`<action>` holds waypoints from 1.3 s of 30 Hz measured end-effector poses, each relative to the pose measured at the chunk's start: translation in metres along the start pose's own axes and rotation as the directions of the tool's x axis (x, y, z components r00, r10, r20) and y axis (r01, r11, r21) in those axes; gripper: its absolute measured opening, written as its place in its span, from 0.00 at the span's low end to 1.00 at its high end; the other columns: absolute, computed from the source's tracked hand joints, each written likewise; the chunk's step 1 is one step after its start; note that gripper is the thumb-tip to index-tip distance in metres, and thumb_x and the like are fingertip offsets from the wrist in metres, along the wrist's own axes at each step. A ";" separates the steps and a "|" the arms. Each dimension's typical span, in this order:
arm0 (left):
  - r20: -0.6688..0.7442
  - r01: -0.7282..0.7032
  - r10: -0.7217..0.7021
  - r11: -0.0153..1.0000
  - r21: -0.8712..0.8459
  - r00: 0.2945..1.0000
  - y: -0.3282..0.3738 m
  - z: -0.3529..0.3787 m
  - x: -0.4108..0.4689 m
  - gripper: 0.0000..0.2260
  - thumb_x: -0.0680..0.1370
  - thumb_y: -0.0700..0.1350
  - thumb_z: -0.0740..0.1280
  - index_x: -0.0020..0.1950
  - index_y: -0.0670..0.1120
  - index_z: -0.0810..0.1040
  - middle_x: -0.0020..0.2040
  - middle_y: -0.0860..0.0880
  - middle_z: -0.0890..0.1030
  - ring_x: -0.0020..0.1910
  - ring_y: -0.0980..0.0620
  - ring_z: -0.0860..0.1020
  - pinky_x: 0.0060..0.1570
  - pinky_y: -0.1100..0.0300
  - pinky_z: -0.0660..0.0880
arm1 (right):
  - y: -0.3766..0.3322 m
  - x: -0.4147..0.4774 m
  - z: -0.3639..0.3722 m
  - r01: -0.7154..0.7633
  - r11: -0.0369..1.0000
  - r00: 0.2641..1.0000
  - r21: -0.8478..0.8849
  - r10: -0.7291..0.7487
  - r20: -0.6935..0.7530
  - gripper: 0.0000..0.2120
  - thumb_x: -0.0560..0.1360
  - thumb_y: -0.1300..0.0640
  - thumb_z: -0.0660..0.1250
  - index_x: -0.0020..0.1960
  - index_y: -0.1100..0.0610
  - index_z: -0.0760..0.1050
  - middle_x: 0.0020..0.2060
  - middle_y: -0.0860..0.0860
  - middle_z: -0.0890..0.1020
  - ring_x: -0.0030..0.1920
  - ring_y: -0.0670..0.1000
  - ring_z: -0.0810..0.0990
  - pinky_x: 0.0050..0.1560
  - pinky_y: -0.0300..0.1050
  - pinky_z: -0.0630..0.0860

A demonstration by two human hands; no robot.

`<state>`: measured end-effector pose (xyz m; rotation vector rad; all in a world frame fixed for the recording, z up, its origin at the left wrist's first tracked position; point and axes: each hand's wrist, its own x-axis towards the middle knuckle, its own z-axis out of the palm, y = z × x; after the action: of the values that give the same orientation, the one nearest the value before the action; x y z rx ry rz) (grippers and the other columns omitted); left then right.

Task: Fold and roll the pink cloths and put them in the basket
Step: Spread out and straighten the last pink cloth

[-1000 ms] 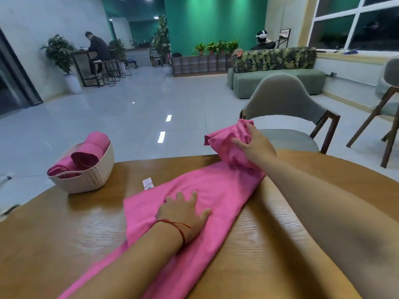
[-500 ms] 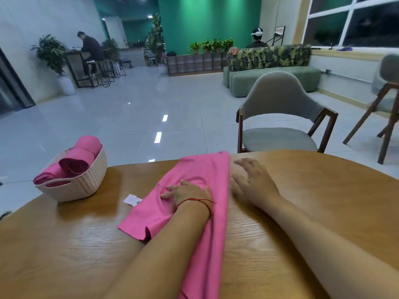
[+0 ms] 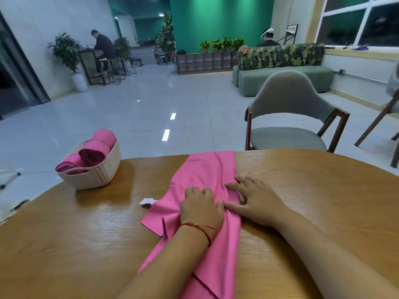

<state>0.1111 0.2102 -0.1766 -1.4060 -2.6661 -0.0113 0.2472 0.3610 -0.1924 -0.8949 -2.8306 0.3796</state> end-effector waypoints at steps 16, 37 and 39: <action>-0.122 -0.053 -0.038 0.744 -0.666 0.992 -0.136 0.014 -0.065 0.19 0.78 0.48 0.67 0.69 0.50 0.77 0.66 0.49 0.78 0.67 0.50 0.74 0.71 0.54 0.69 | -0.072 -0.074 0.010 0.108 0.994 0.993 -0.007 -0.108 -0.046 0.29 0.79 0.30 0.51 0.72 0.38 0.76 0.75 0.37 0.73 0.75 0.44 0.69 0.75 0.49 0.62; -0.188 -0.008 -0.105 0.854 -0.520 0.977 -0.140 0.013 -0.139 0.27 0.65 0.78 0.68 0.44 0.55 0.77 0.41 0.57 0.80 0.44 0.52 0.80 0.47 0.50 0.78 | -0.253 0.006 0.020 0.182 0.979 0.982 0.089 -0.186 0.039 0.28 0.75 0.38 0.72 0.73 0.45 0.77 0.73 0.47 0.76 0.72 0.53 0.74 0.69 0.52 0.73; -0.184 0.001 -0.128 0.823 -0.567 0.974 -0.143 0.015 -0.138 0.25 0.64 0.77 0.70 0.43 0.56 0.78 0.41 0.59 0.81 0.44 0.54 0.81 0.47 0.51 0.79 | -0.262 0.020 0.024 0.161 0.987 0.980 0.017 -0.162 0.118 0.31 0.73 0.38 0.75 0.74 0.46 0.76 0.72 0.48 0.78 0.71 0.55 0.75 0.67 0.52 0.75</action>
<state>0.0688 0.0171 -0.1995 -1.3353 -2.6261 -0.9828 0.0838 0.1609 -0.1400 -0.6544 -2.9818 0.4348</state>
